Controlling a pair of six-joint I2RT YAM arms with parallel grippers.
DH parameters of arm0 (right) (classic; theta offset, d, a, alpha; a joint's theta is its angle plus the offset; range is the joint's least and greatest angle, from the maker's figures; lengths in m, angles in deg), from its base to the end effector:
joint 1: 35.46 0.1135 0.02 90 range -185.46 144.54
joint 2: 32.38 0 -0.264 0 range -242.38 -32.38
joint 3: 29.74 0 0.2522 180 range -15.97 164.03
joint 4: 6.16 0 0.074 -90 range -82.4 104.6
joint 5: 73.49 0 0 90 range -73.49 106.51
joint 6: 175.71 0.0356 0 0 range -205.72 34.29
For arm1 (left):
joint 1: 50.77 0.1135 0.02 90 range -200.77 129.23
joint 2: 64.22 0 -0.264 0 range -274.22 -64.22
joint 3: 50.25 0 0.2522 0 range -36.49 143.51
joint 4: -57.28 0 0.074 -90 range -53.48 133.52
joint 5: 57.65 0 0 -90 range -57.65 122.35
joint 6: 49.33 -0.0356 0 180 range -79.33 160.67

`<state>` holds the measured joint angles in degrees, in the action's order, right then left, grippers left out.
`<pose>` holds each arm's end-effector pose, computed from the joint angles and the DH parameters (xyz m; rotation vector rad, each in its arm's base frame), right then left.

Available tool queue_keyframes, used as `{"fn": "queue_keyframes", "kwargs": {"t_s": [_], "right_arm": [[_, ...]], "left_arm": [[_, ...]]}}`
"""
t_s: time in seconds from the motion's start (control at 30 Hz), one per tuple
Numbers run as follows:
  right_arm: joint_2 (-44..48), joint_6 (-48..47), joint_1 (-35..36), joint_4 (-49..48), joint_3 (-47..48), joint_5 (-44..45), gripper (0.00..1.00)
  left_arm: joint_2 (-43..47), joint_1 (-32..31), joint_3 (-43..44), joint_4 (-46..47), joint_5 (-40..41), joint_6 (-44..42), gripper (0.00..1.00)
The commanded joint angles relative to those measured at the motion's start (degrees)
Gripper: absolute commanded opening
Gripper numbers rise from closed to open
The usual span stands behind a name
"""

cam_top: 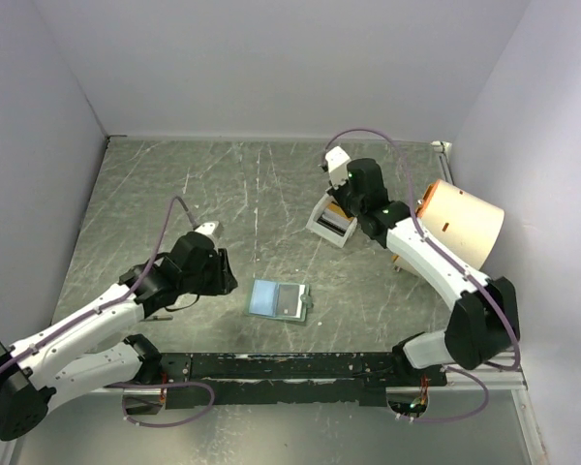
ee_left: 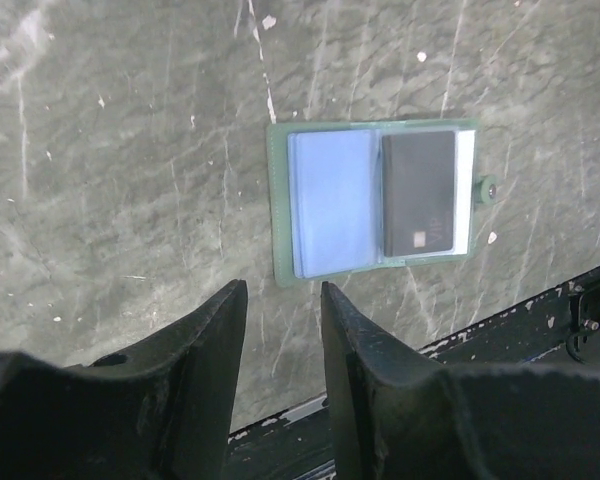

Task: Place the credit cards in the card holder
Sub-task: Pick up the credit card from the storage box, then insert the credit card into the card holder.

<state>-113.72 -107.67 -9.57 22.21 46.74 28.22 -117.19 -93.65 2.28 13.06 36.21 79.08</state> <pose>0.2934 0.1344 0.2935 -0.7592 2.0035 -0.1796 0.1417 -0.1283 0.2453 0.0607 2.4323 -0.5997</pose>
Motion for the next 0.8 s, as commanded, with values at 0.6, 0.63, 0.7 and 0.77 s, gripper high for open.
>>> {"fn": "queue_keyframes", "kwargs": {"t_s": [0.6,0.63,0.7,0.77], "right_arm": [[18.8,62.6,2.1,9.5,-9.1,-18.1,0.00],[19.3,64.2,2.1,8.1,-10.7,-20.2,0.00],[20.2,67.7,3.6,4.9,-14.2,-24.0,0.00],[20.2,70.2,5.3,3.1,-16.5,-25.0,0.00]], "left_arm": [[-10.5,-0.2,-11.4,22.2,-8.7,6.2,0.07],[-11.0,-0.1,-11.6,22.7,-8.6,6.2,0.07],[-11.8,-0.1,-12.2,23.5,-8.5,6.3,0.07],[-12.4,-0.1,-12.9,25.0,-9.5,6.1,0.07]]}}
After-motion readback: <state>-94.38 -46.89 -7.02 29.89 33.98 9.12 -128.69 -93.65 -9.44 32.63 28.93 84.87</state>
